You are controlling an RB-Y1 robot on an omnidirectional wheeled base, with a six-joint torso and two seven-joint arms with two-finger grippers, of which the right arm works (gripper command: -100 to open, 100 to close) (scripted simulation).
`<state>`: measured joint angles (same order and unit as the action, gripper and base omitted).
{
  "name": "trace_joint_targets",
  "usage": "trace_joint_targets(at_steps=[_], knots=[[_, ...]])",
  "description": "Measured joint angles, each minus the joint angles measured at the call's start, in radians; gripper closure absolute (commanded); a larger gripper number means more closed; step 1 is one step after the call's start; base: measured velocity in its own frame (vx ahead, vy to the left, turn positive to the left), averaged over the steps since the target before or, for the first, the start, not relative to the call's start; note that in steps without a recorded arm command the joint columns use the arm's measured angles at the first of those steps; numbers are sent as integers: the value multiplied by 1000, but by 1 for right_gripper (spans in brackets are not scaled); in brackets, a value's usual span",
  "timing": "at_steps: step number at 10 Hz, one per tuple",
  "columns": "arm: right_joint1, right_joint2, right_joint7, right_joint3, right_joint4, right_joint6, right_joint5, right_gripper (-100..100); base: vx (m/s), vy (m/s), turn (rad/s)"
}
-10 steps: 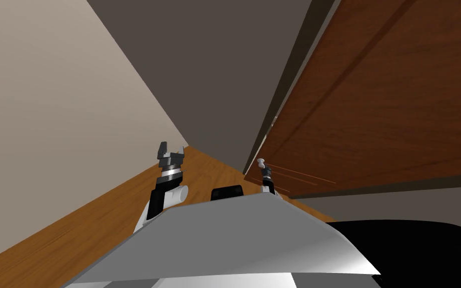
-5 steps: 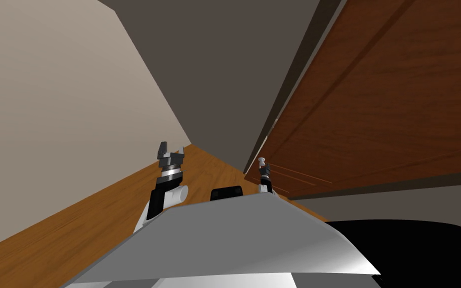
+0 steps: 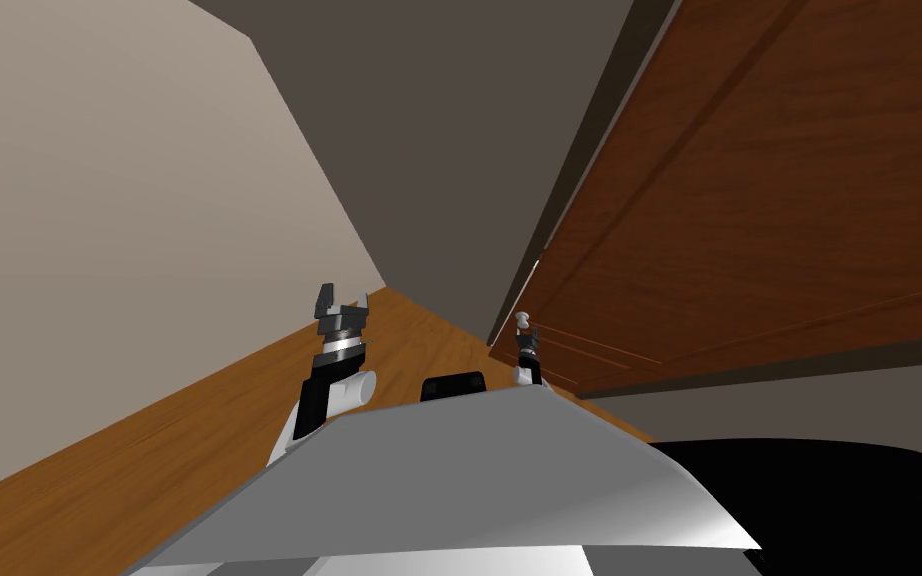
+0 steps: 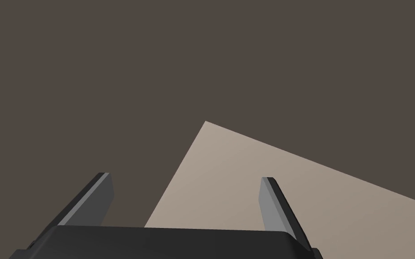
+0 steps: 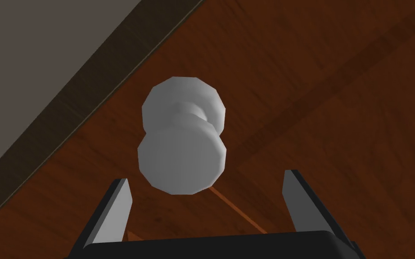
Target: Pull the door open
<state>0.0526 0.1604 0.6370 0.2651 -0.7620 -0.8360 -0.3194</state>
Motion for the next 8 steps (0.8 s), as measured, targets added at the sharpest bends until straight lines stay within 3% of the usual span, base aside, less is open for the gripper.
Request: trace_joint_targets(at_steps=[8], knots=[[-18,-36,201,-28,-22,11,-97,-100,-57,-6,37]])
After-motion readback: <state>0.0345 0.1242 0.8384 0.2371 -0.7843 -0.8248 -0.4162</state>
